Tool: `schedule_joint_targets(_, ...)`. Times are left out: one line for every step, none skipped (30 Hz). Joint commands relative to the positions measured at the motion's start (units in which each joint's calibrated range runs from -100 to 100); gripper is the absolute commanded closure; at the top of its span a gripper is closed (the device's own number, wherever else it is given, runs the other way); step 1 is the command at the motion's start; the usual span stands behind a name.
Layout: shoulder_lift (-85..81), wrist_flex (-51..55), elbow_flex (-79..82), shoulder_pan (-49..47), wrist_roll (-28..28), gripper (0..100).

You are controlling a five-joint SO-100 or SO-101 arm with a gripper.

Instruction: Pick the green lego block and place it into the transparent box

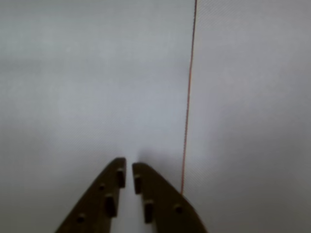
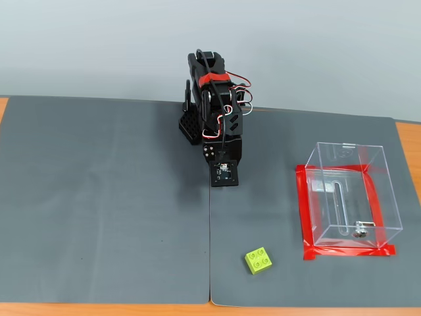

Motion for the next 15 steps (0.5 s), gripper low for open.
schedule_joint_targets(-0.2,0.2,-3.6,0.1,-0.2,98)
schedule_joint_targets(-0.2,0.2,-3.6,-0.2,0.1,98)
schedule_joint_targets(-0.2,0.2,-3.6,-0.2,0.1,98)
schedule_joint_targets(-0.2,0.2,-3.6,-0.2,0.1,98)
schedule_joint_targets(-0.2,0.2,-3.6,-0.2,0.1,98)
schedule_joint_targets(-0.2,0.2,-3.6,-0.2,0.2,98)
schedule_joint_targets(-0.2,0.2,-3.6,-0.2,0.2,98)
schedule_joint_targets(-0.2,0.2,-3.6,-0.2,0.2,98)
schedule_joint_targets(-0.2,0.2,-3.6,-0.2,0.2,98)
schedule_joint_targets(-0.2,0.2,-3.6,-0.2,0.2,98)
schedule_joint_targets(-0.2,0.2,-3.6,-0.2,0.2,98)
schedule_joint_targets(-0.2,0.2,-3.6,-0.2,0.2,98)
schedule_joint_targets(-0.1,0.2,-3.6,-0.2,0.2,98)
schedule_joint_targets(0.3,0.0,-3.6,0.0,0.2,98)
schedule_joint_targets(0.6,-0.2,-3.7,-0.1,0.2,98)
